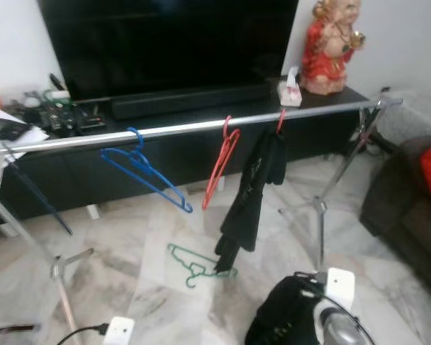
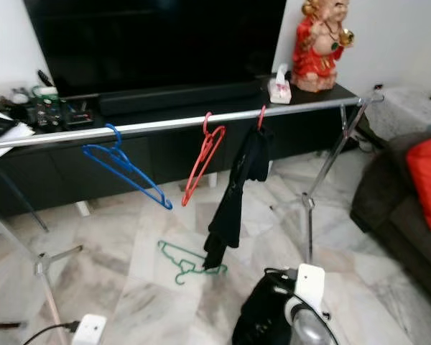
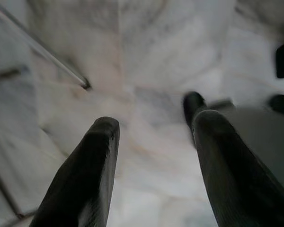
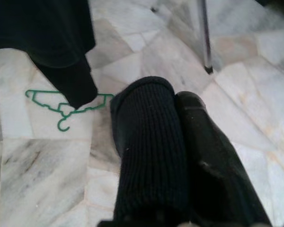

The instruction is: Hang hanger

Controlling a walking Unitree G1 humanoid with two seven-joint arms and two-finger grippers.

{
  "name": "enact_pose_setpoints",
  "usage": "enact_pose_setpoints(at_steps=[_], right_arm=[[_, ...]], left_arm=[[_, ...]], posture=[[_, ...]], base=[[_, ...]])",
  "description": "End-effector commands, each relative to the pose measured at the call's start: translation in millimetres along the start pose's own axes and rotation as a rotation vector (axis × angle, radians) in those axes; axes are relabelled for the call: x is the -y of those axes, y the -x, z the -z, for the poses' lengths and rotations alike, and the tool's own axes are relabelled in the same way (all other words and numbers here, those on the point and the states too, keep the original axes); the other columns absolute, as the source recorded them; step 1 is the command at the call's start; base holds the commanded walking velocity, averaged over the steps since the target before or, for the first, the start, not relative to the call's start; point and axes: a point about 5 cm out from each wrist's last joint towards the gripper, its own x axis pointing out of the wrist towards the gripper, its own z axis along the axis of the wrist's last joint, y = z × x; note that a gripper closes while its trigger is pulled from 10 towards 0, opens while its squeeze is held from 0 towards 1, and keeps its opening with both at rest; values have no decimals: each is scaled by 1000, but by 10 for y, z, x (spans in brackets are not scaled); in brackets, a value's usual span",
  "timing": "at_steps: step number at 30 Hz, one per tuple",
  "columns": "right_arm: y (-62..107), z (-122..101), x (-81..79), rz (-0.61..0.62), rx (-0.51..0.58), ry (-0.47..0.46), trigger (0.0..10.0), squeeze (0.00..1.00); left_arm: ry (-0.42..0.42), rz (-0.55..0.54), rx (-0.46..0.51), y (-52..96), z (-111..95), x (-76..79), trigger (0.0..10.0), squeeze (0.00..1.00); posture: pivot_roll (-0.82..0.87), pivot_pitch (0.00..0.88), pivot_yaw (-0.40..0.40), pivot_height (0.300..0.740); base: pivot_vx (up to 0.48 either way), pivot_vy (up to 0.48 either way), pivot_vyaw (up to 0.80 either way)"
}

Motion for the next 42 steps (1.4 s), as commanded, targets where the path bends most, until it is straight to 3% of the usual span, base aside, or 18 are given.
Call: enact_pose_setpoints(at_steps=[1, 8, 15, 28, 30, 32, 33, 34, 37, 38, 42], right_arm=[[-13, -55, 120, 34, 11, 1, 10000, 0], [-5, -28, 127, 25, 0, 18, 10000, 0], [27, 87, 116, -5, -51, 78, 10000, 0], [121, 324, 259, 24, -154, 95, 10000, 0], [128, 340, 270, 27, -162, 98, 10000, 0], [142, 373, 286, 31, -177, 103, 10000, 0], [142, 373, 286, 31, -177, 103, 10000, 0], [151, 395, 291, 30, -188, 106, 10000, 0], [152, 399, 291, 30, -190, 106, 10000, 0], [153, 403, 287, 26, -194, 111, 10000, 0], [143, 380, 295, 17, -190, 122, 10000, 0]], left_arm=[[5, 15, 21, -10, -64, 76, 10000, 0], [4, 1, 40, -9, -84, 71, 10000, 0], [-23, -22, 141, 2, -169, 59, 10000, 0], [-52, -9, 244, 23, -253, 78, 10000, 0], [-48, -13, 300, 36, -332, 53, 10000, 0], [-46, -22, 472, 111, -524, -18, 10000, 0], [-46, -22, 472, 111, -524, -18, 10000, 0], [-33, -29, 556, 159, -596, -30, 10000, 0], [-30, -31, 564, 163, -600, -28, 10000, 0], [-39, -35, 641, 223, -616, -37, 10000, 0], [-74, -40, 749, 330, -614, -43, 10000, 0]], posture=[[-71, 0, -52, 740], [-72, 0, -51, 740], [-60, 0, -50, 740], [-52, 14, -52, 740], [-50, 17, -54, 740], [-47, 20, -59, 740], [-47, 20, -59, 740], [-44, 21, -62, 740], [-44, 21, -62, 740], [-40, 21, -65, 740], [-39, 20, -69, 740]], base=[[356, 0, -650], [190, 0, -179], [0, 0, 0], [0, 0, 0], [0, 0, 0], [0, 0, 0], [0, 0, 0], [0, 0, 0], [0, 0, 0], [0, 0, 0], [0, 0, 0]])
